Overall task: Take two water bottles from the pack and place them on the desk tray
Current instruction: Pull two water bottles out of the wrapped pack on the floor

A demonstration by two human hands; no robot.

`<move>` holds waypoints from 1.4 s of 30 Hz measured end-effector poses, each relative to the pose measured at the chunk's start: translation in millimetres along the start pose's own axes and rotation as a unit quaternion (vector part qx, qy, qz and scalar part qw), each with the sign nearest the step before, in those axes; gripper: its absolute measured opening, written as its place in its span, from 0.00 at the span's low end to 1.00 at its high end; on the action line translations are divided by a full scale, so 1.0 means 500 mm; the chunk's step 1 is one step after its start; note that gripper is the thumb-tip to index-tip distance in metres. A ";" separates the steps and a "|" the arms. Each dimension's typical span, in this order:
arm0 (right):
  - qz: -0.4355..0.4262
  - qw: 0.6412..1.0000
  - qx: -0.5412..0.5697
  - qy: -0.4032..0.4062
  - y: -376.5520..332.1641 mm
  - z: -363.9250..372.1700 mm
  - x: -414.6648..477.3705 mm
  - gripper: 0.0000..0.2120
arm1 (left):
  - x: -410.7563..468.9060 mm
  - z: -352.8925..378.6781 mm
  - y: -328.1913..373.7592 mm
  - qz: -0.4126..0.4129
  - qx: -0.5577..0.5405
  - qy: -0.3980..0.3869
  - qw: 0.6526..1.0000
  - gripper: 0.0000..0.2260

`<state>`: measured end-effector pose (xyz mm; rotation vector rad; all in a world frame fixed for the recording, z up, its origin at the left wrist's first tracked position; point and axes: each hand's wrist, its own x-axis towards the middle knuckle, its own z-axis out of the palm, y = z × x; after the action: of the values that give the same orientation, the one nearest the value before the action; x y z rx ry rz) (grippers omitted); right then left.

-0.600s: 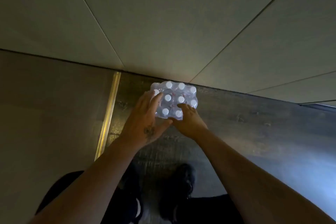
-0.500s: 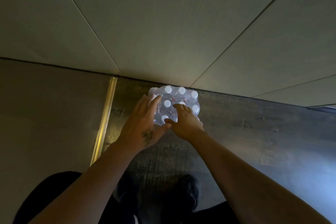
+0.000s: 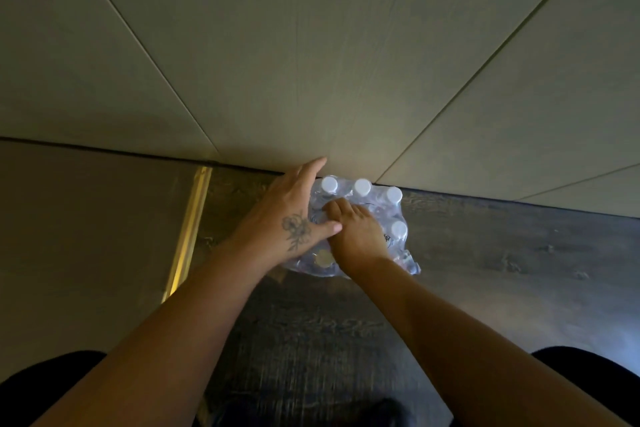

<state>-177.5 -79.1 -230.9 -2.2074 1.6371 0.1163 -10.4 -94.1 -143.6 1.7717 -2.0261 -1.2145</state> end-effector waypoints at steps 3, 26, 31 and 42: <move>-0.005 1.000 0.007 -0.012 -0.004 -0.022 -0.008 0.20 | 0.003 0.017 -0.002 -0.012 -0.077 0.032 0.996 0.48; -0.033 0.930 0.297 0.214 0.029 -0.259 -0.017 0.22 | 0.066 0.058 -0.023 0.018 -0.188 0.073 0.979 0.34; 0.042 0.995 0.030 -0.082 0.084 -0.146 0.005 0.11 | 0.065 0.049 -0.023 -0.011 -0.203 0.070 0.976 0.38; 0.056 0.992 0.072 -0.091 0.103 -0.082 0.022 0.17 | 0.057 0.043 -0.017 -0.050 -0.246 0.099 0.963 0.40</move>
<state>-228.9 -116.2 -209.9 -1.9369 1.6148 0.2165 -25.0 -109.6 -173.8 1.6764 -1.3851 -1.3590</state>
